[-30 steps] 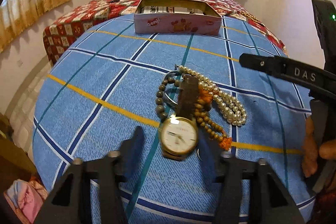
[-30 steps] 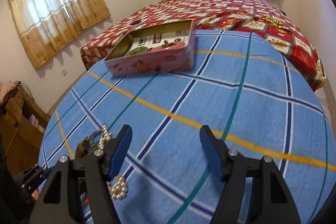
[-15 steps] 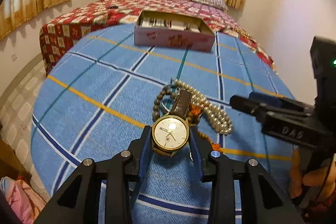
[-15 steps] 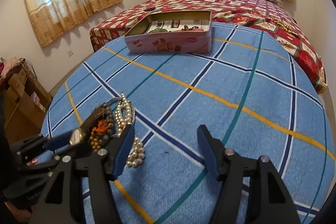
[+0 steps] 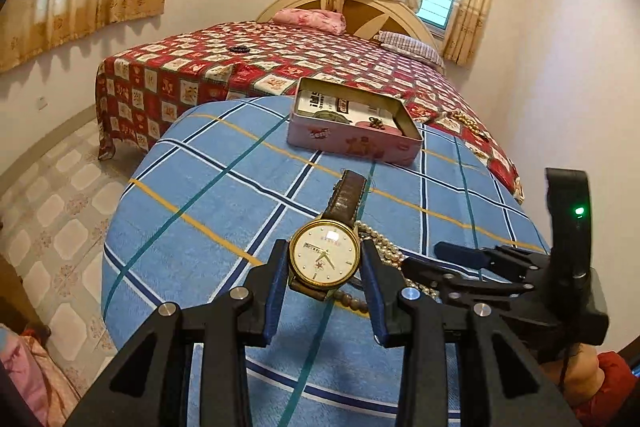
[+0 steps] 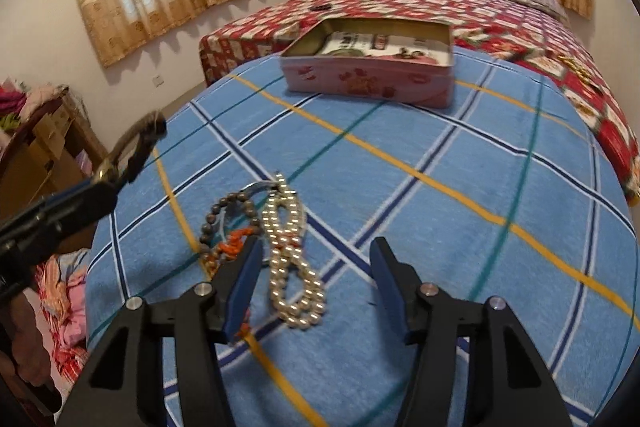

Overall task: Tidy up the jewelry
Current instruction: 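Grasp the gold wristwatch with the left tool while the right tool grasps the pearl necklace, then carry the watch and pearl necklace into the tin with both tools and release, then grasp the orange-tasseled bead bracelet with the left tool while the right tool grasps the grey bead bracelet, then carry both bead bracelets into the pink tin with both tools and release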

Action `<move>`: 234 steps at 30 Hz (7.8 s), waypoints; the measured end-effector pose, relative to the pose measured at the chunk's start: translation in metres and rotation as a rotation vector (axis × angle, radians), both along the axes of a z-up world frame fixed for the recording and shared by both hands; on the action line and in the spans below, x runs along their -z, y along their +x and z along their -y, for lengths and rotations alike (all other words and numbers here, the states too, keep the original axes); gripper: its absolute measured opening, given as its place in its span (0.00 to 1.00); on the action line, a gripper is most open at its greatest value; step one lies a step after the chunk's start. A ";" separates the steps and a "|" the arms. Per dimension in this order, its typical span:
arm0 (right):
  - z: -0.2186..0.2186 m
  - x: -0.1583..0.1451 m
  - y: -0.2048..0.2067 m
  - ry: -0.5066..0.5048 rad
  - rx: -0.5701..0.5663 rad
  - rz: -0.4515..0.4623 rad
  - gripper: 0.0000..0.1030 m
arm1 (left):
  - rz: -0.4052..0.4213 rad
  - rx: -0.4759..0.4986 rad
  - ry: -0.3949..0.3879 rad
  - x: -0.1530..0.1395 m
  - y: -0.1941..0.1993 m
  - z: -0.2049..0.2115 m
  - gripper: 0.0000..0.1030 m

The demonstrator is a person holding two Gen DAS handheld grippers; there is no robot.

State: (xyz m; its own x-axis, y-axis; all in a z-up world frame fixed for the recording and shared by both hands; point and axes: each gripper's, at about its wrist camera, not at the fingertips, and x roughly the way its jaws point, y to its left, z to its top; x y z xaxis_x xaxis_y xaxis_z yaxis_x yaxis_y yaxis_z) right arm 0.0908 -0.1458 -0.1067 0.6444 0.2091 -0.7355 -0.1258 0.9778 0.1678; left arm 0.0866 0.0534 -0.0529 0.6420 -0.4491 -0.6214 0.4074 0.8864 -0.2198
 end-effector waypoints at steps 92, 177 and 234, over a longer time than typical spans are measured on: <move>0.105 -0.052 0.158 0.162 0.323 0.293 0.69 | 0.070 -0.092 0.214 -0.002 0.225 0.140 0.70; 0.054 -0.015 -0.029 0.100 0.206 0.109 0.67 | -0.060 0.109 0.040 0.026 -0.007 0.035 0.09; 0.071 -0.091 0.073 0.093 0.128 0.262 0.12 | 0.065 0.048 -0.017 -0.028 0.082 0.062 0.09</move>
